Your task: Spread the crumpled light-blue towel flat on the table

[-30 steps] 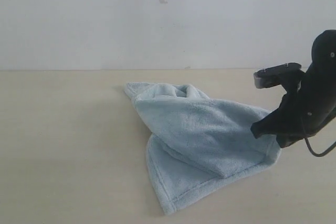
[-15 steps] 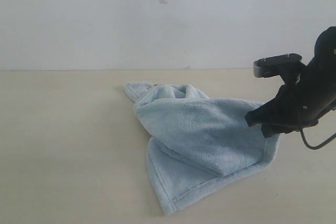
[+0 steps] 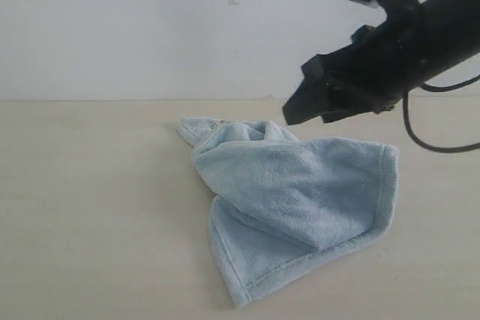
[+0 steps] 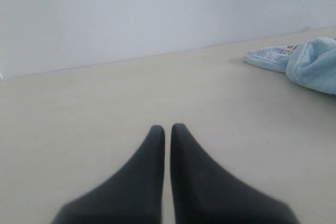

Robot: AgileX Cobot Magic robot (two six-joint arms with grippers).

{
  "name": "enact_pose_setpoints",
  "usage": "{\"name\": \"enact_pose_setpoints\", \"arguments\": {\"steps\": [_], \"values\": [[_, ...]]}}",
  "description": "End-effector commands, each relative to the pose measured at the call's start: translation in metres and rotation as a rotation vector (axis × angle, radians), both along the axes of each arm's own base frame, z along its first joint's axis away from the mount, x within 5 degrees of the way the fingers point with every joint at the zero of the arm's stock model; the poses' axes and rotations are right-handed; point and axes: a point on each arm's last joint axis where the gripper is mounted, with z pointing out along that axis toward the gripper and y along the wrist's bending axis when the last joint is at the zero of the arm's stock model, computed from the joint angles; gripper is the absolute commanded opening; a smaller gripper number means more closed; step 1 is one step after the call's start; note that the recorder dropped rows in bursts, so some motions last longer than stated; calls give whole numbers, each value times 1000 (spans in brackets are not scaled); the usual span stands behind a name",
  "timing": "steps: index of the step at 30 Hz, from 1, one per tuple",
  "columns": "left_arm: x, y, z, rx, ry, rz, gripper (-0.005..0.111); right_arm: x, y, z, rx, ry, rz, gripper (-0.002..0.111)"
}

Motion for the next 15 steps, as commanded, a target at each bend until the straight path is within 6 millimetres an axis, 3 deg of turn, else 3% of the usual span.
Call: {"name": "enact_pose_setpoints", "arguments": {"steps": [1,5,8,15], "values": [[0,0,0,2,-8,3,4,-20,37,-31,-25,34,177,61],[0,0,0,2,-8,3,4,-29,69,-76,-152,81,314,61],[0,0,0,2,-8,3,4,-30,83,-97,-233,70,346,61],[0,0,0,2,-8,3,4,-16,84,-145,-464,87,232,61]]}}
